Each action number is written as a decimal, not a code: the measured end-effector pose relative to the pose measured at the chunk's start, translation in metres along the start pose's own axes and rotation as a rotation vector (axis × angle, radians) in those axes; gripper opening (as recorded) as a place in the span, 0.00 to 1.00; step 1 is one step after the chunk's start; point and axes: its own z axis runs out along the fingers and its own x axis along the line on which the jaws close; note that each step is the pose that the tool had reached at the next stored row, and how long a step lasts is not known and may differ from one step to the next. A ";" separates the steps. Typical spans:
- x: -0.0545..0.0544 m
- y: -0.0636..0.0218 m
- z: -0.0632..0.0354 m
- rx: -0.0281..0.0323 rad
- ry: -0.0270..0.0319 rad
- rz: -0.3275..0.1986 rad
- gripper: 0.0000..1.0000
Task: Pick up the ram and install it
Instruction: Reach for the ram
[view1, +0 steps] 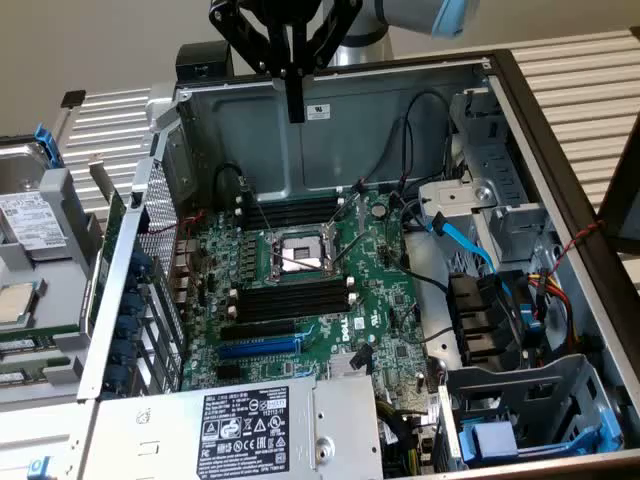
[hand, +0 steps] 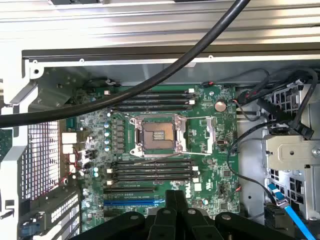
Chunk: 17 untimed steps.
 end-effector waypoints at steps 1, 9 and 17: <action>0.000 0.0000 0.0000 0.0000 0.0000 0.000 0.11; 0.000 0.0000 0.0000 0.0000 0.0000 0.000 0.11; 0.007 -0.0012 -0.0002 0.0001 0.0001 0.000 0.11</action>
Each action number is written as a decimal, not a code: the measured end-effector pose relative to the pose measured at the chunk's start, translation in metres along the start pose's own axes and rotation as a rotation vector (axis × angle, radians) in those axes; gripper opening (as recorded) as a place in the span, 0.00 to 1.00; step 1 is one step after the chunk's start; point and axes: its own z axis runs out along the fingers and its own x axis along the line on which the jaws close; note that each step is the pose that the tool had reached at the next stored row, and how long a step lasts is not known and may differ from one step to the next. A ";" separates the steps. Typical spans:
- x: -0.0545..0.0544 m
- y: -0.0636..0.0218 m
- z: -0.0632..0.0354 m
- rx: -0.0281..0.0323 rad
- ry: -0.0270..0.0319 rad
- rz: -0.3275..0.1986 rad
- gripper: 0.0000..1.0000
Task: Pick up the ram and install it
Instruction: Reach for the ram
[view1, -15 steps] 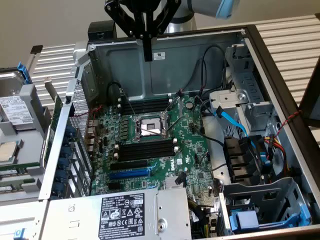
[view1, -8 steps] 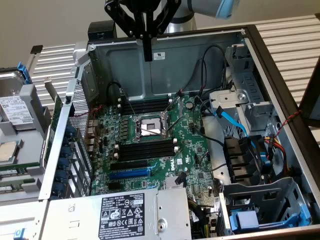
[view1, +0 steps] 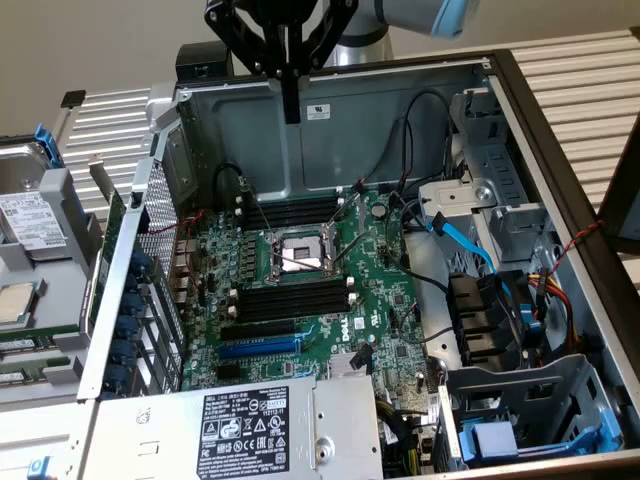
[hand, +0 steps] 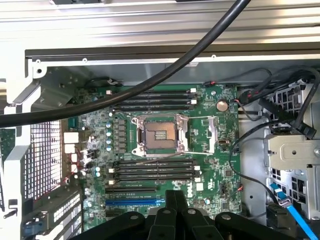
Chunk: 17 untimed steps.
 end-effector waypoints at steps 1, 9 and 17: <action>0.003 -0.0005 -0.0001 -0.0001 -0.0001 0.000 0.11; 0.036 -0.0053 -0.0008 -0.0002 -0.0001 0.000 0.11; 0.071 -0.0105 -0.0017 -0.0002 -0.0001 0.000 0.11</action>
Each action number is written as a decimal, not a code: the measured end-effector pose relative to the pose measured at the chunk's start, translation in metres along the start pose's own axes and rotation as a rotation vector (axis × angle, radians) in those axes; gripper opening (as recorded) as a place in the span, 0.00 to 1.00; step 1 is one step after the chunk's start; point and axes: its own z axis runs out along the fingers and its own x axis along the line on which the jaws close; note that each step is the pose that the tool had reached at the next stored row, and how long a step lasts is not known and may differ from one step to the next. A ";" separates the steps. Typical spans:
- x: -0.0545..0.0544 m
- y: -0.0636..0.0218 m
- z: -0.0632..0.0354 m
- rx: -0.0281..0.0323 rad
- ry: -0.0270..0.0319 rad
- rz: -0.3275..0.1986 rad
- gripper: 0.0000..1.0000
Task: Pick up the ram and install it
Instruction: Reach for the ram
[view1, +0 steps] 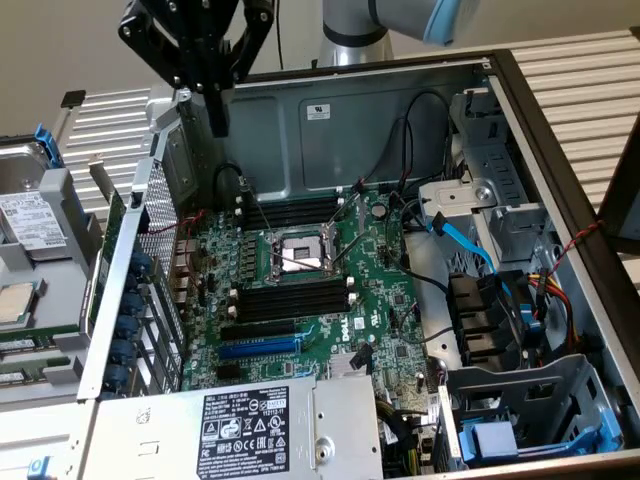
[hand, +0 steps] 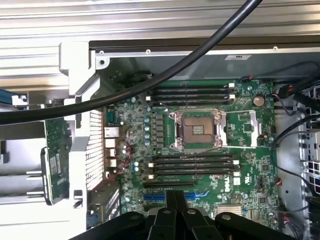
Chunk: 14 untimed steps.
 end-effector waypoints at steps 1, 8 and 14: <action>0.005 -0.0008 -0.0001 0.0000 0.0000 0.000 0.11; 0.036 -0.0065 -0.0009 0.0000 0.0000 0.000 0.11; 0.063 -0.0118 -0.0017 0.0000 0.0000 0.000 0.11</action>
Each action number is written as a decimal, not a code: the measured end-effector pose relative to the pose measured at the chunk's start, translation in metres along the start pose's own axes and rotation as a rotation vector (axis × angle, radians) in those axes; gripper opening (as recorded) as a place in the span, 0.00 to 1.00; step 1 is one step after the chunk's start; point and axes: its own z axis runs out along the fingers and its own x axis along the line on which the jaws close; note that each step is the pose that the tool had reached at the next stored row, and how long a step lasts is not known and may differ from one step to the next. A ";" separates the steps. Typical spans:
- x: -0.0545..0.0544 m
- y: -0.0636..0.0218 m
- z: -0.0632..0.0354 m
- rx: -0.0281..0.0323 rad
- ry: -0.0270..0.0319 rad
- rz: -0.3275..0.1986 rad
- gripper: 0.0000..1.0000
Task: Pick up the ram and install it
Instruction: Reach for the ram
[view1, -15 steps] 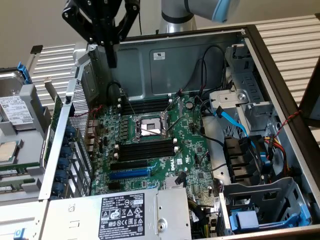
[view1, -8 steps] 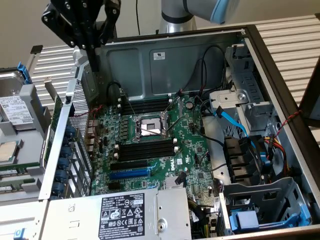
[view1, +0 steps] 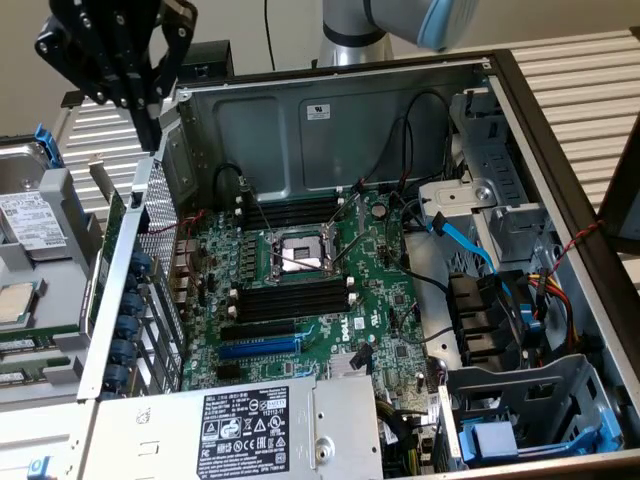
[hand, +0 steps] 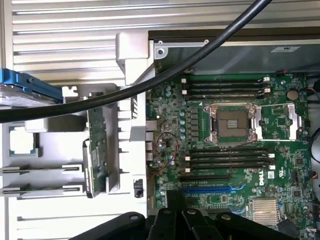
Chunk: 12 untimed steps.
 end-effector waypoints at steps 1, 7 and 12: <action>0.004 -0.0009 -0.0001 0.0000 0.0000 0.000 0.11; 0.031 -0.0077 -0.0009 -0.0003 0.0000 0.000 0.11; 0.053 -0.0135 -0.0016 -0.0009 0.0001 0.000 0.11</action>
